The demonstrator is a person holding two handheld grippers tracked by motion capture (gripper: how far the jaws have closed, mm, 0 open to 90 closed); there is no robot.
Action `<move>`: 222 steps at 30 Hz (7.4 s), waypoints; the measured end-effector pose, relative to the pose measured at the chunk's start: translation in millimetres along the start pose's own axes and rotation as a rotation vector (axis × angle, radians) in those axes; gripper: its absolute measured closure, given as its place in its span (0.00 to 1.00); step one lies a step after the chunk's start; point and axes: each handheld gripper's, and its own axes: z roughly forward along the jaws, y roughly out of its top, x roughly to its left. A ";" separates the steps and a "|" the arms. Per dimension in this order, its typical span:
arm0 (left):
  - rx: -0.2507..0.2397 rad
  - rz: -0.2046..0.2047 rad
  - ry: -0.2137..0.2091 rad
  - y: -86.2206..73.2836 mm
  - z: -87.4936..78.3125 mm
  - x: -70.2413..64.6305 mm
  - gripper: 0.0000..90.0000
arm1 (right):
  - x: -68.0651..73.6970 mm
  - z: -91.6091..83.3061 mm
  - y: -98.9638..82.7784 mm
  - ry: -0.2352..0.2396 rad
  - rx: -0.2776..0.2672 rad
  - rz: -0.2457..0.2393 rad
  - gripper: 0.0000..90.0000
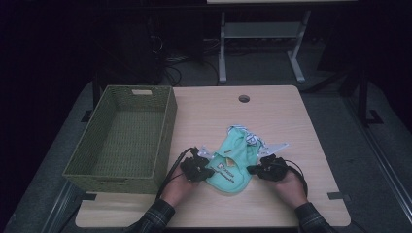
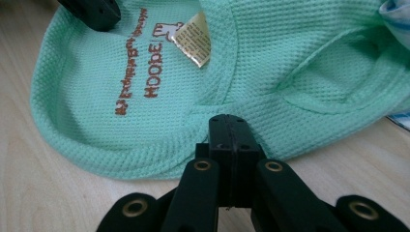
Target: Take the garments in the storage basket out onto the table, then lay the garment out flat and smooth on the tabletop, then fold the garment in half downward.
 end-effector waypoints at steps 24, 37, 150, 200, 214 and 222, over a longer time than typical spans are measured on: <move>-0.050 -0.050 -0.003 75.4 35.4 58.5 1.00 | -0.5 -0.7 -1.1 0.003 -0.001 -0.001 1.00; 0.000 -0.020 -0.006 65.2 39.2 54.1 1.00 | -5.3 -5.1 -2.9 -0.022 0.013 0.007 1.00; -0.014 0.038 -0.084 39.4 14.7 4.2 0.84 | -61.8 -9.6 35.9 -0.111 -0.141 0.086 1.00; 0.027 0.153 -0.200 50.8 35.0 -54.8 0.90 | -37.9 -33.5 -19.5 -0.090 -0.033 0.104 1.00; -0.074 0.034 -0.090 55.7 -5.8 5.8 0.82 | -16.1 -36.0 -6.2 -0.009 -0.118 0.058 1.00; -0.103 -0.022 -0.024 64.8 -9.8 31.5 0.72 | -2.7 -23.4 2.7 0.031 -0.112 0.025 1.00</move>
